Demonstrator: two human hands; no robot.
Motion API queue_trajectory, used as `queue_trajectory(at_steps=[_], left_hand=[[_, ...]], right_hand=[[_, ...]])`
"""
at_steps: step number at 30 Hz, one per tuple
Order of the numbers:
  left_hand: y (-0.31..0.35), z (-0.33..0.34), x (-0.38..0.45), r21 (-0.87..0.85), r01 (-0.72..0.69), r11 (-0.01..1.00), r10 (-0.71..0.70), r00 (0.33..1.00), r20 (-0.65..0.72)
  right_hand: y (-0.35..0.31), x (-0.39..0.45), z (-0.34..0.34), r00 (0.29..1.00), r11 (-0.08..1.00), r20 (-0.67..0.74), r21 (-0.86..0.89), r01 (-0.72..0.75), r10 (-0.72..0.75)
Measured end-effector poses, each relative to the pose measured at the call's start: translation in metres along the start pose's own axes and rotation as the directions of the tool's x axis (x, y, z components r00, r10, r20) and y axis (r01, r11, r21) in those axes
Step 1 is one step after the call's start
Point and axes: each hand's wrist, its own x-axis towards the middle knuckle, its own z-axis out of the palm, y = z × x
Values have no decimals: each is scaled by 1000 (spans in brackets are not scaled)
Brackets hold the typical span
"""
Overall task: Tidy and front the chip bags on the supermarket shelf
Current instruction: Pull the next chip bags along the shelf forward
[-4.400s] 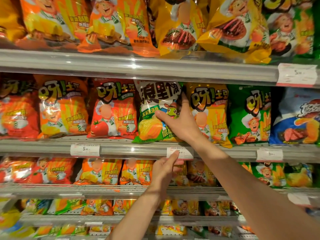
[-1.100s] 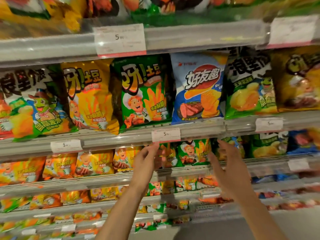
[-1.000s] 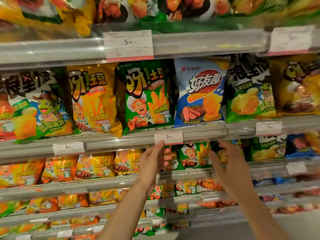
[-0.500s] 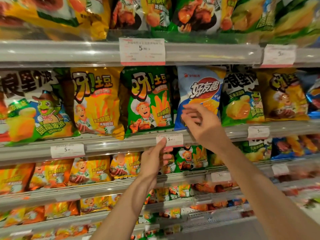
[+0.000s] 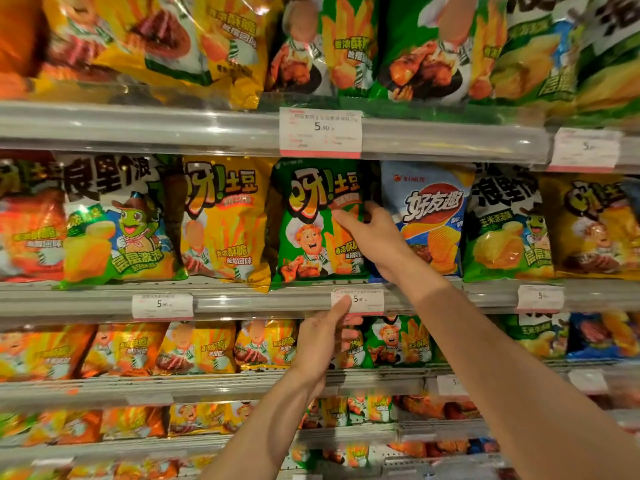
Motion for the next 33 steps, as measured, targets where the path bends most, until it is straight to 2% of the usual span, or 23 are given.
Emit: queue_trajectory(at_steps=[4, 14, 23, 29, 31, 33], left_hand=[[2, 0, -1, 0, 7, 1000, -7, 1000, -2], [1, -1, 1, -8, 5, 1000, -5, 1000, 7], [2, -1, 0, -15, 8, 1000, -8, 1000, 4], [-4, 4, 1, -28, -2, 1000, 1, 998, -56], [-6, 12, 0, -32, -22, 999, 19, 995, -99], [-9, 20, 1, -34, -33, 999, 28, 991, -128]], right_hand=[[0, -1, 2, 999, 994, -11, 100, 53, -53], [4, -5, 5, 997, 990, -23, 111, 82, -80], [-2, -10, 1, 998, 997, -10, -28, 69, -69], [-10, -41, -22, 991, 995, 113, -59, 83, -76], [-10, -54, -41, 990, 980, 73, -153, 130, -120], [-5, -63, -64, 976, 959, -75, -215, 184, -204]])
